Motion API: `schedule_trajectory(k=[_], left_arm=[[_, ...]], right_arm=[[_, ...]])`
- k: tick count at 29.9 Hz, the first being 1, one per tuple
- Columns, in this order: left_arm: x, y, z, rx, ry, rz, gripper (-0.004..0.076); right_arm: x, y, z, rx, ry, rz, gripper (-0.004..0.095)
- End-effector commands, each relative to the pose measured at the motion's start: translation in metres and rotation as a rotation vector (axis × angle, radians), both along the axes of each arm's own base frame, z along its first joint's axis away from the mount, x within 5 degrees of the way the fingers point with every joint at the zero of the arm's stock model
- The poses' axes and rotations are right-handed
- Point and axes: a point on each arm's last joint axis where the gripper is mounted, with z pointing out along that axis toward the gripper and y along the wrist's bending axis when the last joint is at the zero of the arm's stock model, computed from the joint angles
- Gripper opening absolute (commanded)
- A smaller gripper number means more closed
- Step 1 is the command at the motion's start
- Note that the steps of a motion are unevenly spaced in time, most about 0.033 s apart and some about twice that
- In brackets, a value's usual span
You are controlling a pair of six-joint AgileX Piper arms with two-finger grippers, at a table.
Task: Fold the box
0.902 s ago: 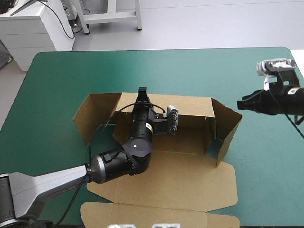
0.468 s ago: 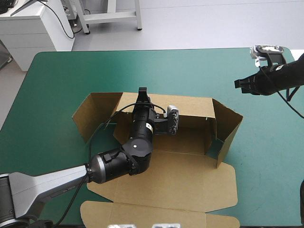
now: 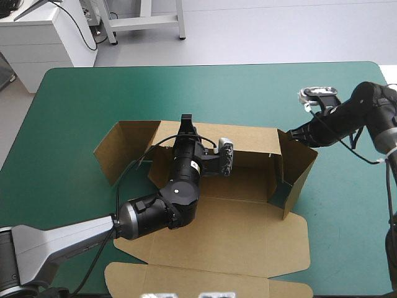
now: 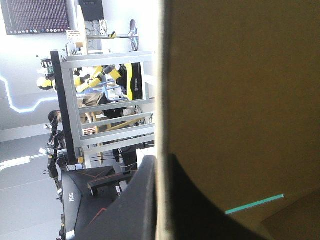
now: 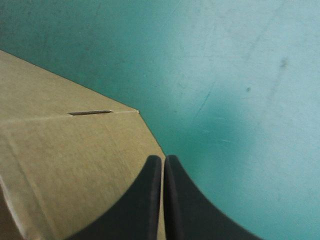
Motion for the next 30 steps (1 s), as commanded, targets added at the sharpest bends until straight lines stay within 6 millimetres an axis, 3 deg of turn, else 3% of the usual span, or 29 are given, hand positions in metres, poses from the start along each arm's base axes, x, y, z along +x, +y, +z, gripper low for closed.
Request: schedule_trajectory(k=[1, 10, 16, 23, 30], left_arm=[[-0.003, 0.003, 0.022, -0.041, -0.066, -0.021, -0.0008], [-0.003, 0.003, 0.022, -0.041, -0.066, -0.021, -0.0008], [-0.003, 0.003, 0.022, -0.041, -0.066, -0.023, -0.0008], [-0.003, 0.002, 0.022, -0.042, -0.066, -0.024, -0.0008], [-0.003, 0.003, 0.022, -0.041, -0.066, -0.022, -0.0008]], right_arm=[[-0.018, 0.011, 0.023, 0.028, -0.134, 0.003, 0.0000], [-0.070, 0.014, 0.023, 0.051, -0.216, 0.007, 0.0000], [-0.102, 0.017, -0.003, 0.104, -0.363, 0.012, 0.0000], [-0.120, 0.017, -0.051, 0.087, -0.520, 0.073, 0.0000], [-0.126, 0.024, -0.060, 0.079, -0.561, 0.221, 0.0017]])
